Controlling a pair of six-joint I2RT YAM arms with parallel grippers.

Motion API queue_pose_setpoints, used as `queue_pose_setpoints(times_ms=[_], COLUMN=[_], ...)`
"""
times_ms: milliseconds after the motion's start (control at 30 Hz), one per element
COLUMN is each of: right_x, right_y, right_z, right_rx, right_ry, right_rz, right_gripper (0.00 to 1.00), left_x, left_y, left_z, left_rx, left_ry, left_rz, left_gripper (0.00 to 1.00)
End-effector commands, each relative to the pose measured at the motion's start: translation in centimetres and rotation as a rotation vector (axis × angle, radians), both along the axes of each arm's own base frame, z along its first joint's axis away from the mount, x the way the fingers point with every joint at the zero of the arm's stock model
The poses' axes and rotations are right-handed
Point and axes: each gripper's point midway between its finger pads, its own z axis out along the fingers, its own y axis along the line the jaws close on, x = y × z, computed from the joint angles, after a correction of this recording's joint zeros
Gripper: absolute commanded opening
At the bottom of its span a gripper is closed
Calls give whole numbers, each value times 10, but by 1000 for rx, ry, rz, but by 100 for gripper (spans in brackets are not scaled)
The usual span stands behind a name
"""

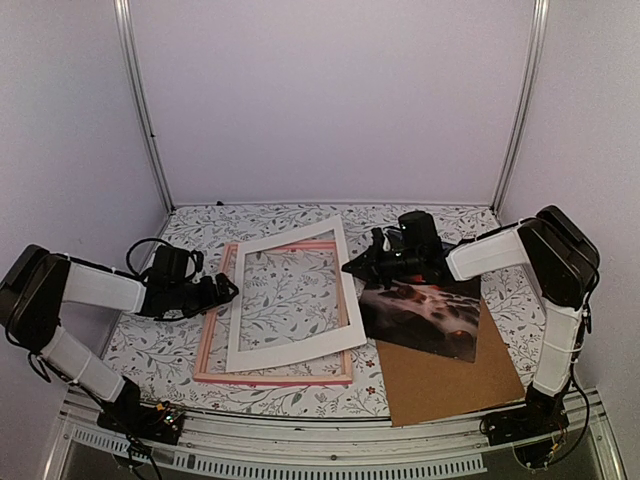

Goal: Put the photo into the frame
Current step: Place the mat board on the glass panel.

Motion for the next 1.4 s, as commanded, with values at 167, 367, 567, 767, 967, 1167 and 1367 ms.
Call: queue_pose_setpoints(times_ms=[167,367,567,767,967,1167,1367], right_x=[0,-4,-12,-17,-15,-14,-14], right_y=[12,14,15,15,17,23,24], right_z=[-4,-8,-9,-16,-19,-24,-30], right_rx=[6,-1,-4,-10,-9,-12,-21], right_ry=[-13,-2,7,25,30,38,37], right_rz=[-13,3,5,-12,-31,-24,-44], right_gripper=[0,0,0,0,0,0,0], left_x=[-8,-8,-2,9,19,22,22], left_y=[-25,-26,-16,-1,5,7,5], left_z=[1,11,23,44,59,62,59], left_rx=[-66,-72,-18,76,124,139,139], left_ry=[-7,-32,-67,-117,-152,-159,-154], left_rz=[-54,-47,-17,28,45,48,41], left_gripper=[99,99,100,100,100,100,100])
